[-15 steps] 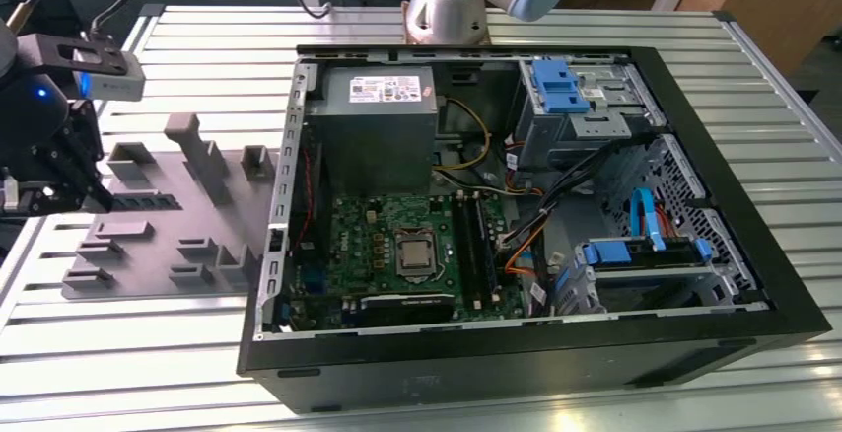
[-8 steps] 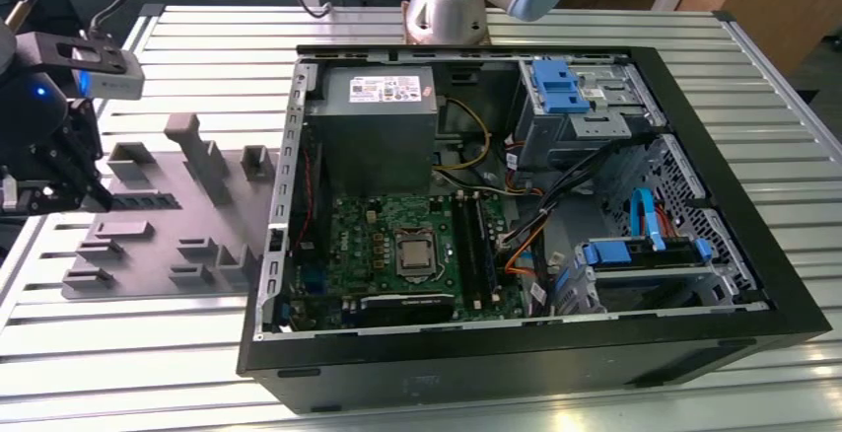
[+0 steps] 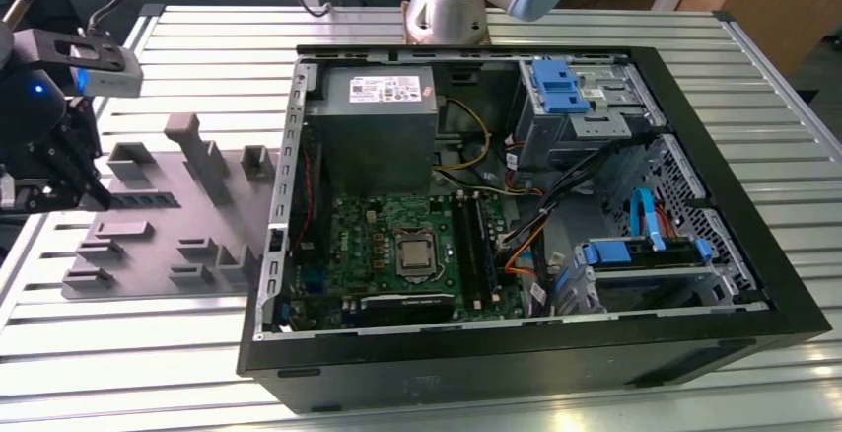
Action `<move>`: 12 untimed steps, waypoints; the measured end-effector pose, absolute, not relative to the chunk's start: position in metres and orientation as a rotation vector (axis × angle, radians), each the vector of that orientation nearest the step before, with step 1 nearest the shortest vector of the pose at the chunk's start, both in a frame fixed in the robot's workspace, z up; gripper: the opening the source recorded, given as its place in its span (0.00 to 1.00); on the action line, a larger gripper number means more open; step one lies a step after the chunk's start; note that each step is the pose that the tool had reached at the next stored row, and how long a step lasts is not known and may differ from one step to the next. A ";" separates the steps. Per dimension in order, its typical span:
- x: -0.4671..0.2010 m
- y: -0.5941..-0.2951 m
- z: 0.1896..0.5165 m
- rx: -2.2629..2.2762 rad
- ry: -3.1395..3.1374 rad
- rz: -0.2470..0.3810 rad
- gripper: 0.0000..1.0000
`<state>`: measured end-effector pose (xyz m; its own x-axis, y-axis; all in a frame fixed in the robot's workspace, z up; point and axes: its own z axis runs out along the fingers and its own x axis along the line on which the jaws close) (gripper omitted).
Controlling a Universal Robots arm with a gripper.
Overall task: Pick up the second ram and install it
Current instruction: 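Pick up the second ram and move it above second insertion slot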
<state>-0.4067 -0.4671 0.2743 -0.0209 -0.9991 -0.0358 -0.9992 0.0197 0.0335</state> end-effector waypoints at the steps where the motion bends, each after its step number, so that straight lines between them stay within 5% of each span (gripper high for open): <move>1: -0.407 -0.467 0.275 -2.197 2.242 0.077 0.14; 12: -0.407 -0.466 0.279 -2.197 2.242 0.077 0.14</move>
